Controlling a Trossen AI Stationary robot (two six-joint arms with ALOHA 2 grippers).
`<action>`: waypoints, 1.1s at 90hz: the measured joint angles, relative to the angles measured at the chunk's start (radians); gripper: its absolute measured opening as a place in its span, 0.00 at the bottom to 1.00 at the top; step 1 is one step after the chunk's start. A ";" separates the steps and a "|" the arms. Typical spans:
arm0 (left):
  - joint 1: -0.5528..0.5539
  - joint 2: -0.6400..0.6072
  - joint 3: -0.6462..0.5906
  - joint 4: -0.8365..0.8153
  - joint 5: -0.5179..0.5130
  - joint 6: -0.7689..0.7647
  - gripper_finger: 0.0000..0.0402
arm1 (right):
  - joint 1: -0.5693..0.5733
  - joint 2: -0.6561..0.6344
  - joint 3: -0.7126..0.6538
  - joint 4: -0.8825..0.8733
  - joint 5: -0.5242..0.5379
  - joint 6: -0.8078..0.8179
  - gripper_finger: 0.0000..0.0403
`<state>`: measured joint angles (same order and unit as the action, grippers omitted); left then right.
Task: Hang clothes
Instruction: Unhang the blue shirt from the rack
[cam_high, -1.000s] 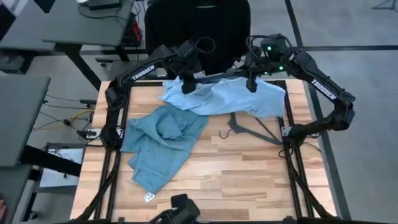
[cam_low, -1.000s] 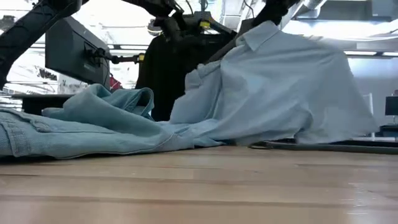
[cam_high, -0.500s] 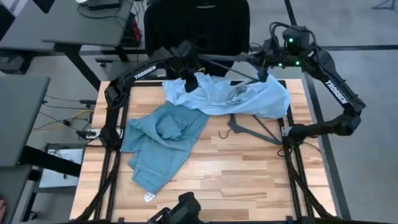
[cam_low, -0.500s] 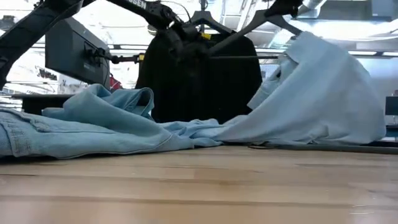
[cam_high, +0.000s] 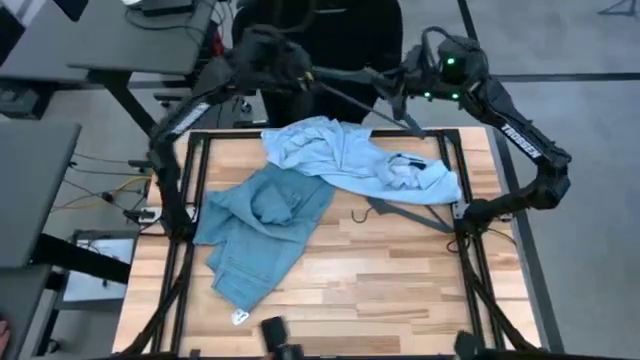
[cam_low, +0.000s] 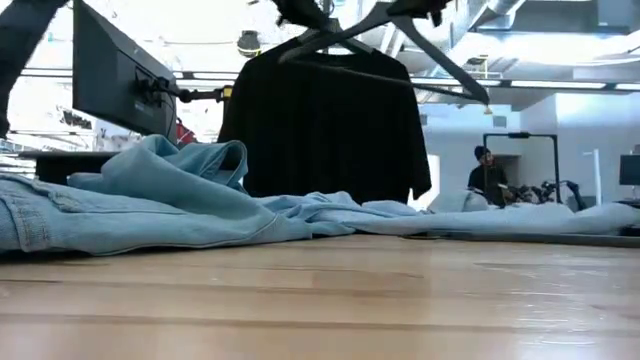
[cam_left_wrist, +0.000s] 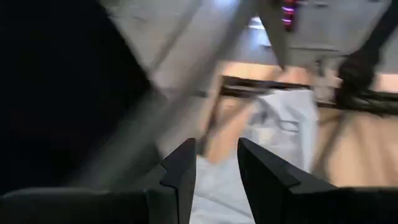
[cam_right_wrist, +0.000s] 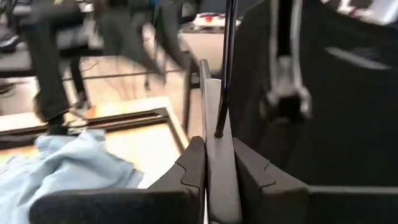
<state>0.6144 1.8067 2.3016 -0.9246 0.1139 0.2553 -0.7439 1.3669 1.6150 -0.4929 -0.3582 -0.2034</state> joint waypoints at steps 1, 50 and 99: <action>0.000 -0.006 0.000 -0.008 -0.007 -0.005 0.25 | 0.003 0.003 0.000 -0.002 -0.009 0.004 0.07; -0.109 -0.118 -0.004 -0.417 -0.015 -0.112 0.25 | 0.252 -0.024 -0.202 -0.334 -0.133 0.196 0.07; -0.289 -0.556 -0.757 0.007 -0.016 -0.215 0.25 | 0.709 -0.198 -0.676 -0.104 0.190 0.855 0.18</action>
<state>0.3252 1.2511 1.5449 -0.9173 0.0982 0.0403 -0.0348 1.1687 0.9390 -0.5965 -0.1678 0.6516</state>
